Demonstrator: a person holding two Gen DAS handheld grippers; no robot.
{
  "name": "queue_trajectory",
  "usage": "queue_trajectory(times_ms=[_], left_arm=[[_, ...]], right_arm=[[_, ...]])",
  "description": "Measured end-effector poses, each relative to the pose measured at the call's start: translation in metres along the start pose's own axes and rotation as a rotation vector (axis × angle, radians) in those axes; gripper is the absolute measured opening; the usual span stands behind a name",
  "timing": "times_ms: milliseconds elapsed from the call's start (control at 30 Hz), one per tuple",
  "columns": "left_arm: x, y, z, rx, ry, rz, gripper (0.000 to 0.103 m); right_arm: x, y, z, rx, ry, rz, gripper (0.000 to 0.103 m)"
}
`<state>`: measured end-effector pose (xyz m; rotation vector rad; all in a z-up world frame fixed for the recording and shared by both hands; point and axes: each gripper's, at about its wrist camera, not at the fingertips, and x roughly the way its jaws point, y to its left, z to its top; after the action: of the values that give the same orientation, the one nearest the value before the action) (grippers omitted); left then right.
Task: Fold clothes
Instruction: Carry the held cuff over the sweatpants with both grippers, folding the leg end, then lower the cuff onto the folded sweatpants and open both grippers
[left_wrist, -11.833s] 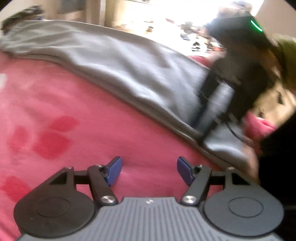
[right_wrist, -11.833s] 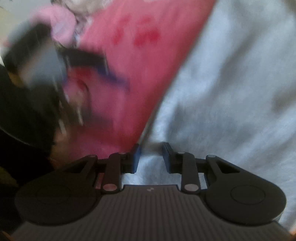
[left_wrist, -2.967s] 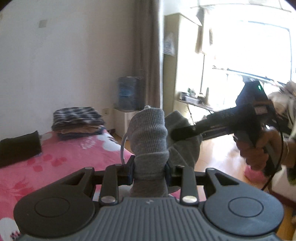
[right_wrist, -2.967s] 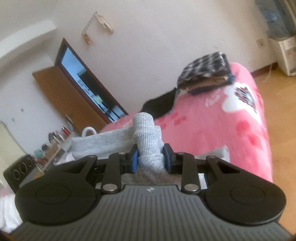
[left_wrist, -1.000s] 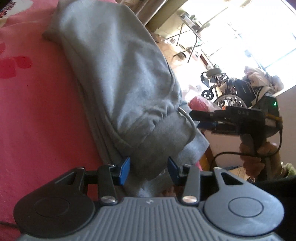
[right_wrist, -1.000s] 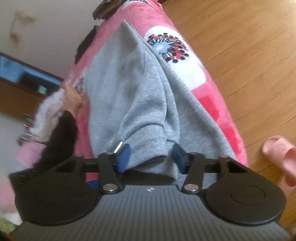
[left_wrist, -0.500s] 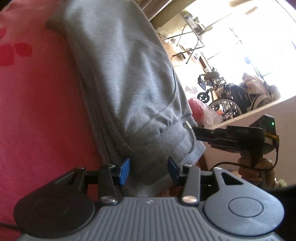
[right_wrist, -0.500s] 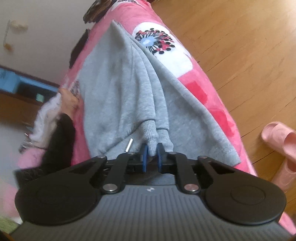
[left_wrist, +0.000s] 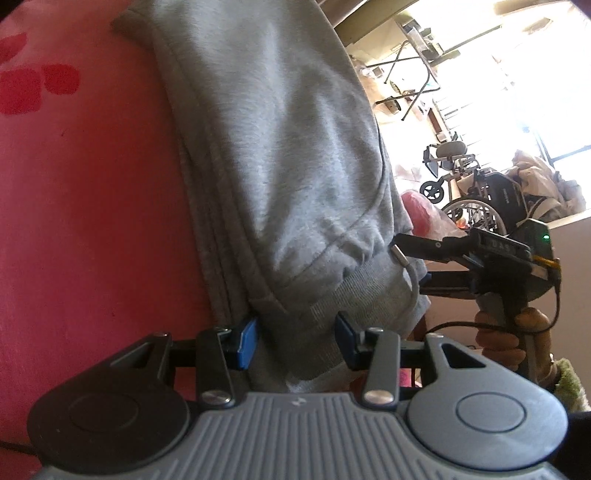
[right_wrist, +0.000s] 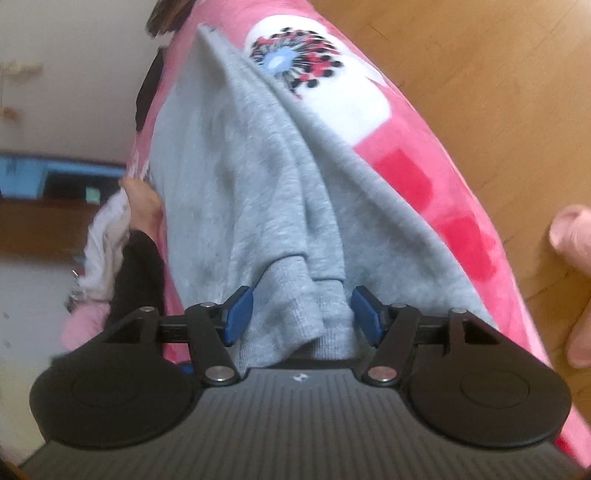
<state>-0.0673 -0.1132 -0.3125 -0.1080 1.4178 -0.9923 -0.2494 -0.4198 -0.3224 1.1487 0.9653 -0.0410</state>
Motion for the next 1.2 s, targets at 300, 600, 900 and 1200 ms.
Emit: queue_trajectory(times_ms=[300, 600, 900, 1200], left_arm=[[-0.003, -0.014, -0.004, 0.088, -0.029, 0.058, 0.029], [-0.009, -0.014, -0.009, 0.129, -0.007, 0.029, 0.023], [0.004, -0.018, -0.006, 0.194, 0.043, 0.045, 0.022], [0.006, -0.025, -0.009, 0.225, 0.053, 0.09, 0.028]], right_arm=[[-0.017, 0.021, -0.017, -0.146, -0.047, -0.054, 0.023], [-0.036, 0.024, -0.024, -0.17, -0.051, -0.041, 0.021], [-0.037, 0.02, -0.035, -0.208, -0.031, -0.087, 0.021], [-0.021, 0.016, -0.036, -0.275, -0.025, -0.17, 0.025]])
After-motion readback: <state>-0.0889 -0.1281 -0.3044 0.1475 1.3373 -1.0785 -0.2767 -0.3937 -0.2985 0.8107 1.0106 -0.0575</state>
